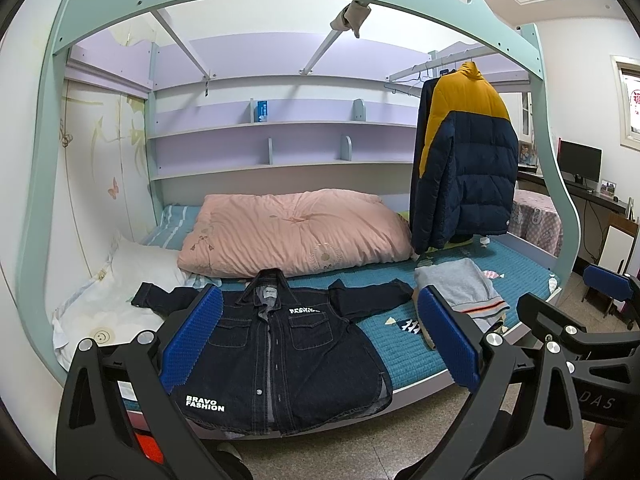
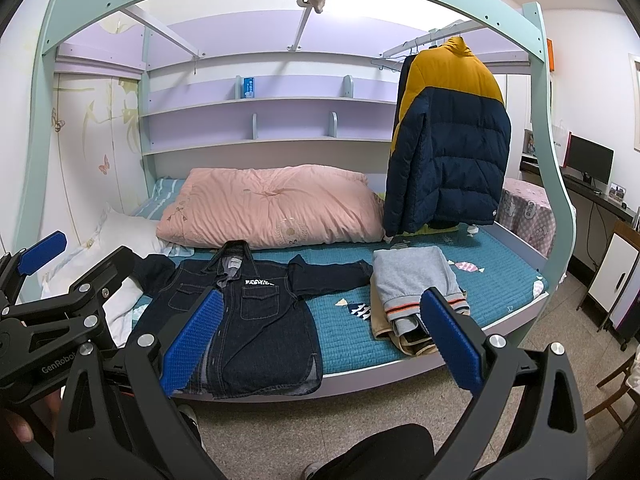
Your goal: Fold large clothes
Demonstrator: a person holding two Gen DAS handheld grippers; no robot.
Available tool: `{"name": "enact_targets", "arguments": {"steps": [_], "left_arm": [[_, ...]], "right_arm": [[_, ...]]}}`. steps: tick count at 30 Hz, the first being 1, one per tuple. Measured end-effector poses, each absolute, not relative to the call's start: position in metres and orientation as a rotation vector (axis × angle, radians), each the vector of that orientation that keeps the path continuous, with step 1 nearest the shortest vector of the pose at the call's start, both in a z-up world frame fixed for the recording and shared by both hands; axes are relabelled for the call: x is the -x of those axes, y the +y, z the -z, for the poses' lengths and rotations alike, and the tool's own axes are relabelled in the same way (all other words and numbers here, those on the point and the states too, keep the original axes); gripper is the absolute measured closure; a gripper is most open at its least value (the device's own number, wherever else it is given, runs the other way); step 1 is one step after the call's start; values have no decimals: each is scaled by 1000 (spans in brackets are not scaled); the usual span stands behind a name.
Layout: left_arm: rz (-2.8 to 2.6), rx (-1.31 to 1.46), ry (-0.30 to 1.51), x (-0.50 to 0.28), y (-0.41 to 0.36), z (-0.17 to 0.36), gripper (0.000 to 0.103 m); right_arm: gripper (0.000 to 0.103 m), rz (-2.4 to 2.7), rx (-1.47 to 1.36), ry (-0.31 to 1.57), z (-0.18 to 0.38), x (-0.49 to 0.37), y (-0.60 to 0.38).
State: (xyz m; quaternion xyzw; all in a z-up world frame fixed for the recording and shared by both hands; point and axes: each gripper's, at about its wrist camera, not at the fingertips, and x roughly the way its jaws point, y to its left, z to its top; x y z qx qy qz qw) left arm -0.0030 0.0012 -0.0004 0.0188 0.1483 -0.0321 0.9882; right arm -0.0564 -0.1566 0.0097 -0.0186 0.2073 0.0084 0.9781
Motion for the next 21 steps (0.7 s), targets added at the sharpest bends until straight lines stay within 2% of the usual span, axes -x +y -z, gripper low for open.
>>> {"name": "enact_targets", "arguments": {"steps": [21], "left_arm": [[66, -40, 297, 3, 1, 1, 5]], "right_arm": [[8, -17, 33, 421, -9, 56, -157]]}}
